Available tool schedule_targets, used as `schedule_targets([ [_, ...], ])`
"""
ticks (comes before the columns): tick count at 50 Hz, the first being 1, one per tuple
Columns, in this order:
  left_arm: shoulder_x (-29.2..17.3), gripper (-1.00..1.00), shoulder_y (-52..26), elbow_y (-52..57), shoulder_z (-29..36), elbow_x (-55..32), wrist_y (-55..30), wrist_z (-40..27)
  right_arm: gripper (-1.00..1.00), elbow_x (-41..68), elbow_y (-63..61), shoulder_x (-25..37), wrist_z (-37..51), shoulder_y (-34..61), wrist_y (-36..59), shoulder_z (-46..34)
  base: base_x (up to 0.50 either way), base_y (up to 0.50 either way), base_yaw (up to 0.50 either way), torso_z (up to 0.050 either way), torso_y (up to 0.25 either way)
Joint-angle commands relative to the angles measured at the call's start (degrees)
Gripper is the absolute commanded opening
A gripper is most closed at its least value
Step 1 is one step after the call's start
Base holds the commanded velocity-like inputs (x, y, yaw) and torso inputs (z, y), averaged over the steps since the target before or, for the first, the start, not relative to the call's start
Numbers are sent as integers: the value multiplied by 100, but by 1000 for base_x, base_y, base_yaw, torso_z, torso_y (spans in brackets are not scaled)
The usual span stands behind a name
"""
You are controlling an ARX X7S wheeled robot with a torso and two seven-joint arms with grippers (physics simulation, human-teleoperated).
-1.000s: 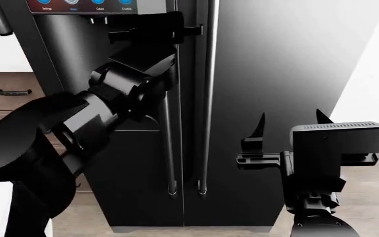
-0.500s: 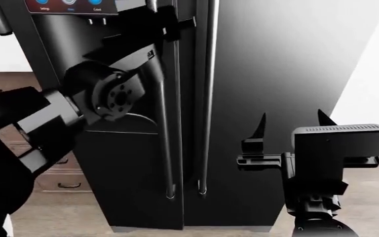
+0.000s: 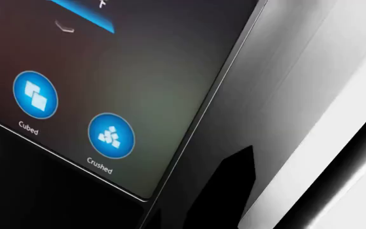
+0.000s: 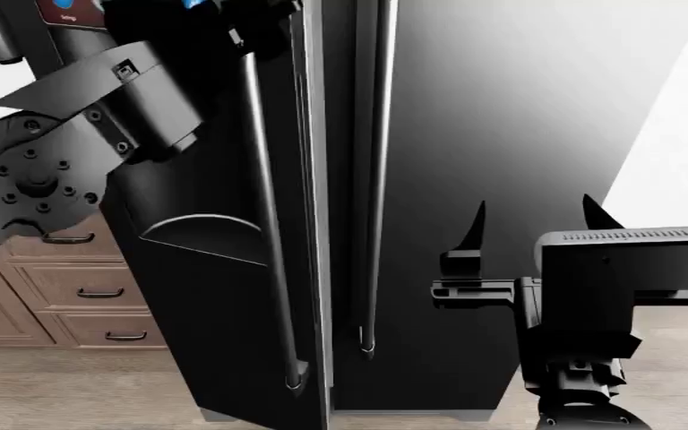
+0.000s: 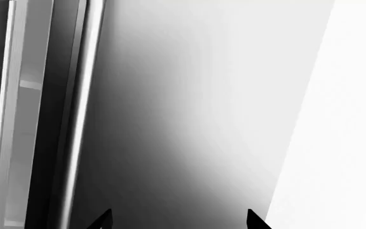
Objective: Open the fridge door
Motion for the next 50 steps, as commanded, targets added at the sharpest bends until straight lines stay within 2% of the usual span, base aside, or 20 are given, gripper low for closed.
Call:
schedule_targets([
  [1,-1033,-100,-642,386,-1342,1198,398,200,100,-664,3,-270,-523,-38,-95,47,0,0,4,0,9],
  [5,-1246,-100,-620,293,-1380,1107,325,330,100,-881,31,-351,-686,-25,-123,10,0,0,4,3,6],
  [12,-1878,-100,-569,392,-1578,895,310,552,100,-1088,16,-384,-803,98,3,-123,0,0,5,2,6],
  [16,-2263,-100,-527,413,-1789,516,265,818,100,-1321,14,-430,-976,157,55,-185,0,1,6,3,6],
  [25,-3086,-100,-356,525,-2312,-309,490,951,100,-1433,8,-450,-1037,197,88,-254,0,2,5,2,6],
  [32,-3582,-100,-201,528,-2769,-1131,713,1206,100,-1512,5,-453,-1076,256,145,-328,0,1,5,2,5],
  [36,-3747,-100,-139,272,-3071,-1815,655,1616,100,-1632,0,-464,-1145,300,191,-390,0,2,4,3,3],
  [38,-3904,-100,-18,324,-3333,-2270,598,2240,100,-1656,2,-462,-1155,344,234,-432,0,1,4,0,5],
  [40,-3953,-100,31,300,-3500,-2539,601,2570,100,-1698,3,-459,-1180,392,279,-474,0,2,3,5,5],
  [43,-4028,-100,51,148,-3713,-2912,606,2822,100,-1671,7,-455,-1174,382,272,-465,0,1,3,0,3],
  [47,-4248,-100,117,-126,-4021,-3523,116,3562,100,-1622,15,-443,-1138,423,307,-491,0,2,4,3,6],
  [50,-4357,-100,186,-306,-4104,-3753,-60,3777,100,-1524,36,-433,-1081,439,303,-476,0,1,3,0,7],
])
